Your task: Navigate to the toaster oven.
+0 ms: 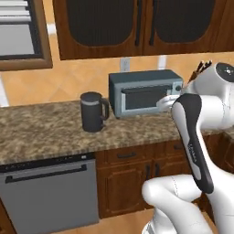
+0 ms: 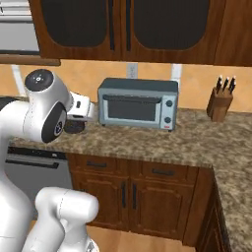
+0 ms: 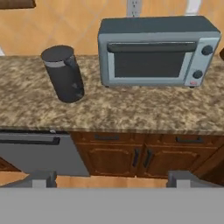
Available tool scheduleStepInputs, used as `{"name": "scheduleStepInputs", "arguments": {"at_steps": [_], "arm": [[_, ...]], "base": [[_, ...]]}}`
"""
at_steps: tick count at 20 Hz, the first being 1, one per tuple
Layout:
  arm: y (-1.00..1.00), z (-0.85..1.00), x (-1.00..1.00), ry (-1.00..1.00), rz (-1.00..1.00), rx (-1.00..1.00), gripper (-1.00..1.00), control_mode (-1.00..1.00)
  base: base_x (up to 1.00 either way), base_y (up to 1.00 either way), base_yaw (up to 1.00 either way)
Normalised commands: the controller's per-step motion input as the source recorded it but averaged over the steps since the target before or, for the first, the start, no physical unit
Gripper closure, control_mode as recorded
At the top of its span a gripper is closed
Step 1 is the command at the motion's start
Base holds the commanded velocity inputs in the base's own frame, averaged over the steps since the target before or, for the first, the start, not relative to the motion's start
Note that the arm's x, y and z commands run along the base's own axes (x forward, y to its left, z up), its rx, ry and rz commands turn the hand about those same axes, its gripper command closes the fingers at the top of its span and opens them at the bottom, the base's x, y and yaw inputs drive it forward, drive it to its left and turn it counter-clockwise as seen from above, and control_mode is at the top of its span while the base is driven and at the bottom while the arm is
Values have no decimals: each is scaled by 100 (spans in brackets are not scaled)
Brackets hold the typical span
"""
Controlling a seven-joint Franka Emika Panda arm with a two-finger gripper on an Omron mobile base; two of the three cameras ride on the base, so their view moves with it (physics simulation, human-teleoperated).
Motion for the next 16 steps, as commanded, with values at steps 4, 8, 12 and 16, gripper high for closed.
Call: {"name": "scheduleStepInputs", "arguments": {"at_steps": [4,8,12,16], "arm": [[0,0,0,0,0,0,-100,100],[0,0,0,0,0,0,-100,100],[0,0,0,0,0,0,-100,100],[0,0,0,0,0,0,-100,100]], "base": [[87,-85,33],[87,-61,24],[63,-48,5],[61,-9,0]]}}
